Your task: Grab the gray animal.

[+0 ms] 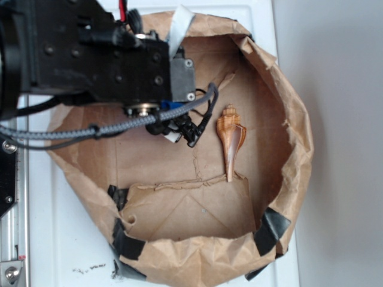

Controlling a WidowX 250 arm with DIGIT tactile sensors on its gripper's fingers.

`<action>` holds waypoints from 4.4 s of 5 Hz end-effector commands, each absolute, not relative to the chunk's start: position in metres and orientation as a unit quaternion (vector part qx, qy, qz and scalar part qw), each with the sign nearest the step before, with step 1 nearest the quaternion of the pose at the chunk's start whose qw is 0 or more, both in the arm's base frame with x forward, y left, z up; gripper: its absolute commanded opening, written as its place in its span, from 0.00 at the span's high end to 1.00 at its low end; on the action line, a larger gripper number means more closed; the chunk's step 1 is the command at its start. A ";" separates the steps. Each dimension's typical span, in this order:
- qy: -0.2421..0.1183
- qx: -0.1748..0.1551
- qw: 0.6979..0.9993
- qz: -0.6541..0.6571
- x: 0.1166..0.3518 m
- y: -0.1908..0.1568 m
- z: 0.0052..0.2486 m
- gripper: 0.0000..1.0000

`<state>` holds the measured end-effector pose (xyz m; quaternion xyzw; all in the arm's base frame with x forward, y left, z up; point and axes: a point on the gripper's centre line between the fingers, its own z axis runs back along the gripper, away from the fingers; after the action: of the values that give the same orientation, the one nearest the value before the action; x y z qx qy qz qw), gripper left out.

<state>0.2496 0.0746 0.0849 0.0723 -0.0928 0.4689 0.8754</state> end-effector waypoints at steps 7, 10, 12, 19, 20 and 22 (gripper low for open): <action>-0.140 0.034 0.893 0.427 0.274 0.072 0.136 0.00; -0.157 0.079 0.885 0.432 0.288 0.085 0.093 0.00; -0.167 0.118 0.882 0.425 0.289 0.089 0.076 0.00; -0.149 0.167 0.864 0.450 0.255 0.090 0.080 0.00; -0.182 0.163 0.860 0.448 0.256 0.082 0.067 0.00; -0.208 0.180 0.855 0.440 0.254 0.071 0.053 1.00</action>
<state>0.2542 0.0716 0.0428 0.1891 -0.1947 0.4417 0.8551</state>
